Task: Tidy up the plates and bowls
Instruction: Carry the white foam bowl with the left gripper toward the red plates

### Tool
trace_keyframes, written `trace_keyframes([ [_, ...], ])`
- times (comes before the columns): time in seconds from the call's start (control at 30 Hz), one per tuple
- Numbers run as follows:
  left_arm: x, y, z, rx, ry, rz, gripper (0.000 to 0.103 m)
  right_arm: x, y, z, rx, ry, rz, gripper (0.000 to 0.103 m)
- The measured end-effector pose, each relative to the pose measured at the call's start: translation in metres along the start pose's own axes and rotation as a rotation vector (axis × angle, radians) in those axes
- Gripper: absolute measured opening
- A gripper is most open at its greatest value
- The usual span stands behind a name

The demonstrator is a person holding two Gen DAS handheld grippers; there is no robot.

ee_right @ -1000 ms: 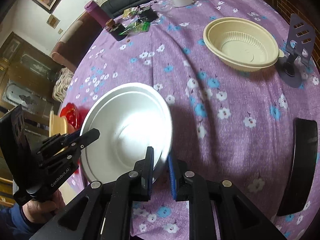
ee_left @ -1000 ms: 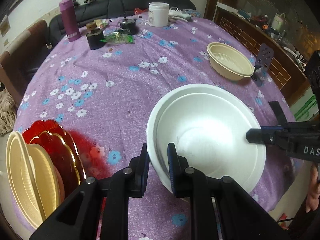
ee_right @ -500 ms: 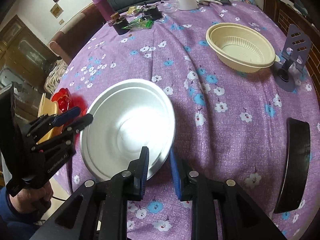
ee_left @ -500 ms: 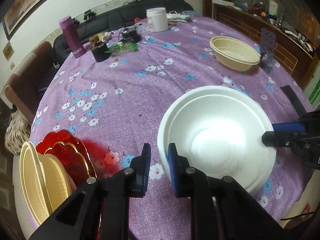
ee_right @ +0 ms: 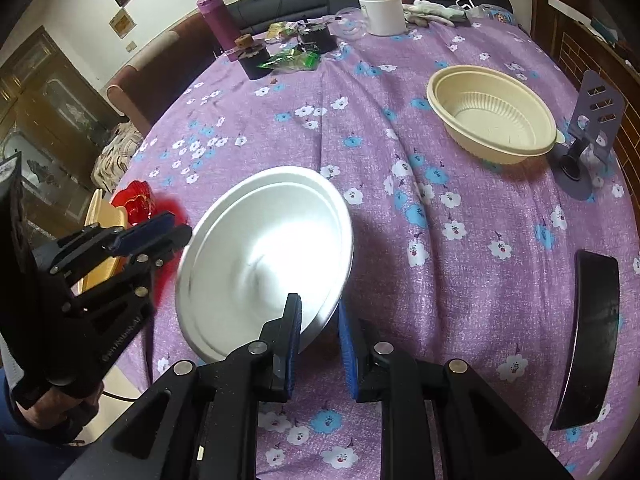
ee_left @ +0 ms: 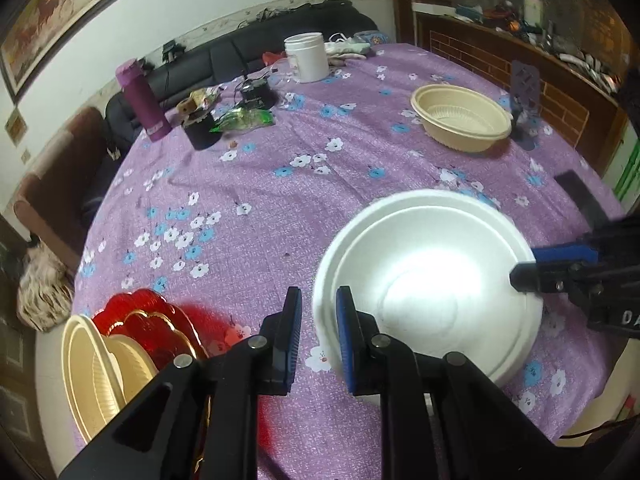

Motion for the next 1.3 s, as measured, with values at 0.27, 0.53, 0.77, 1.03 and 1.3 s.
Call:
trace_keyframes([
  [0.27, 0.015, -0.022, -0.011, 0.123, 0.147, -0.126, 0.043, -0.012, -0.006, -0.004, 0.030, -0.050, 0.005, 0.020],
  [0.53, -0.002, -0.038, -0.021, 0.183, 0.084, -0.166, 0.022, -0.017, -0.012, -0.003, 0.043, -0.070, 0.014, 0.020],
  [0.77, -0.007, -0.026, -0.007, 0.106, -0.022, -0.096, 0.020, -0.006, -0.016, 0.000, 0.037, -0.011, 0.001, 0.020],
  [1.03, -0.003, -0.023, -0.003, 0.084, -0.026, -0.083, 0.020, -0.003, -0.018, 0.002, 0.036, -0.007, -0.003, 0.020],
  [1.3, 0.000, -0.016, -0.003, 0.070, -0.024, -0.071, 0.020, 0.001, -0.018, 0.004, 0.035, -0.001, -0.001, 0.020],
])
Point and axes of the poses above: each gripper's, at about its wrist camera, not at the fingertips, and y roughly against the way its jaws point, x to its left, z to its top, the point moved 9 cm from there along -y, roughly the way its jaws point, and after that the axes turned 3 degrees about y, right-handed, at the moved point
